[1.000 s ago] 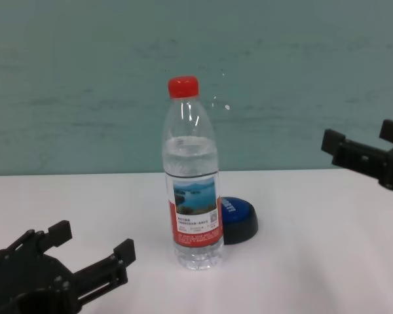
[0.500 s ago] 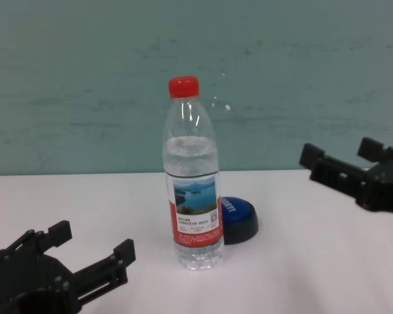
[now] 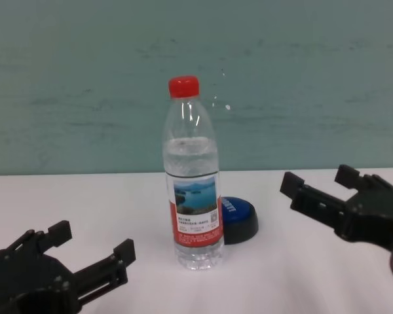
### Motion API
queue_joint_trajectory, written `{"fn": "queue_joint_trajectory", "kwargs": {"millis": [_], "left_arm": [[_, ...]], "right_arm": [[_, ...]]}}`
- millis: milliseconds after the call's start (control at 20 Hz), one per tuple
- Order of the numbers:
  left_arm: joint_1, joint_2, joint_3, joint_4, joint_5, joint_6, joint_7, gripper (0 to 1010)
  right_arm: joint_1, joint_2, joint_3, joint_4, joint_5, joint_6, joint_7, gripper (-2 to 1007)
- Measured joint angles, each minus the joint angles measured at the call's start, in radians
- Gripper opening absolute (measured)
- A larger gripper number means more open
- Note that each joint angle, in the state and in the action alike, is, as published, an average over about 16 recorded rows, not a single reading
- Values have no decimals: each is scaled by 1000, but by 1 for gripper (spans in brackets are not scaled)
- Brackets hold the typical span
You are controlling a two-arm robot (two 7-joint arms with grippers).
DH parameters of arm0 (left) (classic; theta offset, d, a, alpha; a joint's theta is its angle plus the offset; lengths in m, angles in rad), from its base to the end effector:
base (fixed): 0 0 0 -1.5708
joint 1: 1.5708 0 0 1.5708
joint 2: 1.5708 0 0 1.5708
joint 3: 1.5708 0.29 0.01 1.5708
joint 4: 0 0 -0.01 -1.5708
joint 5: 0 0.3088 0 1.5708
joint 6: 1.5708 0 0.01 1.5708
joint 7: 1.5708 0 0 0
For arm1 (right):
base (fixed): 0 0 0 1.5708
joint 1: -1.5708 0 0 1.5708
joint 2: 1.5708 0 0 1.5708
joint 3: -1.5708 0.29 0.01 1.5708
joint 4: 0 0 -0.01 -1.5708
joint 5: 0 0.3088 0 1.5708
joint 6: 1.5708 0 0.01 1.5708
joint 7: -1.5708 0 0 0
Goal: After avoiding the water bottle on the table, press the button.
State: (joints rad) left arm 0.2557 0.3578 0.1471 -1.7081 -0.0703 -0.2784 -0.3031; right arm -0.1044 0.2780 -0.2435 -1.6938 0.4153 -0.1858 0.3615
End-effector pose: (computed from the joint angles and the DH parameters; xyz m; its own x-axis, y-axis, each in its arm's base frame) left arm 0.2481 0.0442 -0.3276 0.4990 0.8298 0.2498 -0.8537 0.5203 -0.0233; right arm 0.2878 0.0041 -0.3023 0.5766 -0.8091 -0.1132 0.8122 0.5528 0.1864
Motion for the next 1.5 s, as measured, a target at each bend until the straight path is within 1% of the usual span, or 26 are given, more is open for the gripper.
{"fn": "queue_joint_trajectory", "kwargs": {"millis": [250, 500, 600, 950, 1350, 1500], "left_arm": [[0, 0, 0, 0, 0, 0, 0, 1000], [0, 0, 0, 0, 0, 0, 0, 1000], [0, 0, 0, 0, 0, 0, 0, 1000], [0, 0, 0, 0, 0, 0, 0, 1000], [0, 0, 0, 0, 0, 0, 0, 1000], [0, 0, 0, 0, 0, 0, 0, 1000]], "right_arm": [[10, -9, -10, 39, 9, -20, 8, 1004], [19, -16, -14, 69, 15, -32, 11, 1004], [22, -18, -16, 80, 12, -37, 10, 1004], [30, -21, -19, 105, -25, -57, 1, 1004], [31, -20, -23, 114, -78, -79, -4, 1004], [30, -21, -22, 115, -88, -84, -2, 1004]]}}
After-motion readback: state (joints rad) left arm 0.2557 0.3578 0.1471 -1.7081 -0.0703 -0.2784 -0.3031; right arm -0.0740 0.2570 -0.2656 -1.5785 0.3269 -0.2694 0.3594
